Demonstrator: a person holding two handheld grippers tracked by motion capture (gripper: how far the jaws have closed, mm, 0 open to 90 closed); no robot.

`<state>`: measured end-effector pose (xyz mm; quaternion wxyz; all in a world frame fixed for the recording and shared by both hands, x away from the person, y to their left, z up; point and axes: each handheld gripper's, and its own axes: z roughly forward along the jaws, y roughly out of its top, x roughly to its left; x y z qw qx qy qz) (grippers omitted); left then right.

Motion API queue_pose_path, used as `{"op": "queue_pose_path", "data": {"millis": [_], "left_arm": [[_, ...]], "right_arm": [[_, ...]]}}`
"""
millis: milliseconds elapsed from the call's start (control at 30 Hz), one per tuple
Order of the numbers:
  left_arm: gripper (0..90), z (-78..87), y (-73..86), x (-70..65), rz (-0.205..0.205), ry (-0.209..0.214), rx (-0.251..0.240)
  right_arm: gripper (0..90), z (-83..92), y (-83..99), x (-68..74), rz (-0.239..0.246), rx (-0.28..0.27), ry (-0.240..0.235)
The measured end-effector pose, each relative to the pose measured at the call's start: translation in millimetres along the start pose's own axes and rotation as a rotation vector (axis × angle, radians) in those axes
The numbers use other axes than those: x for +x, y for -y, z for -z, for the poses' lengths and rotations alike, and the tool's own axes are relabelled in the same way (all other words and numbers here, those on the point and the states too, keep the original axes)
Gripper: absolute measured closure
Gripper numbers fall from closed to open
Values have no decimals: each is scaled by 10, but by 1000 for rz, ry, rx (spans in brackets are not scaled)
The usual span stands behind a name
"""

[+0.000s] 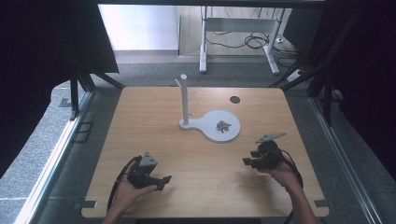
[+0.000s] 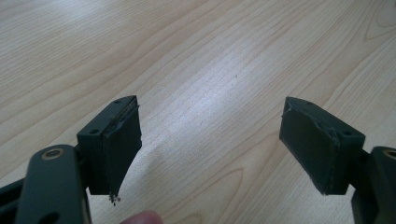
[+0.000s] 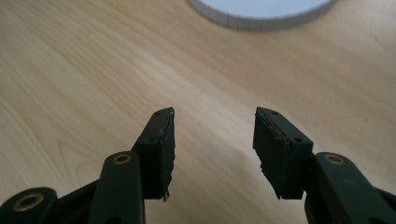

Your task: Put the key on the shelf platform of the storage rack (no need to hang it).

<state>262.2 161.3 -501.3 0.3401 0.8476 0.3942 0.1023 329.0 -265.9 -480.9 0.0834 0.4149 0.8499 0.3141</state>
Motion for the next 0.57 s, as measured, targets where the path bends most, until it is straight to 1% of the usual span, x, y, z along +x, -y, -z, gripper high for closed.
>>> {"op": "queue_pose_path", "data": {"millis": [100, 200, 233, 300, 433, 567], "left_arm": [[211, 0, 0, -6, 4, 0, 1], [211, -3, 0, -11, 3, -2, 3], [211, -5, -1, -13, 3, -3, 4], [211, -10, -1, -19, 0, -2, 6], [211, -24, -2, -26, -5, 0, 9], [211, -21, -3, -22, -2, -1, 6]], "right_arm": [[497, 19, 160, -3, -18, -14, 3], [498, 26, 261, 0, -25, -32, 6], [499, 24, 271, 1, -25, -38, 6], [496, 20, 278, 9, -17, -23, 3], [491, 47, 280, 29, -7, -48, 21], [485, 56, 284, 33, -10, -63, 32]]}}
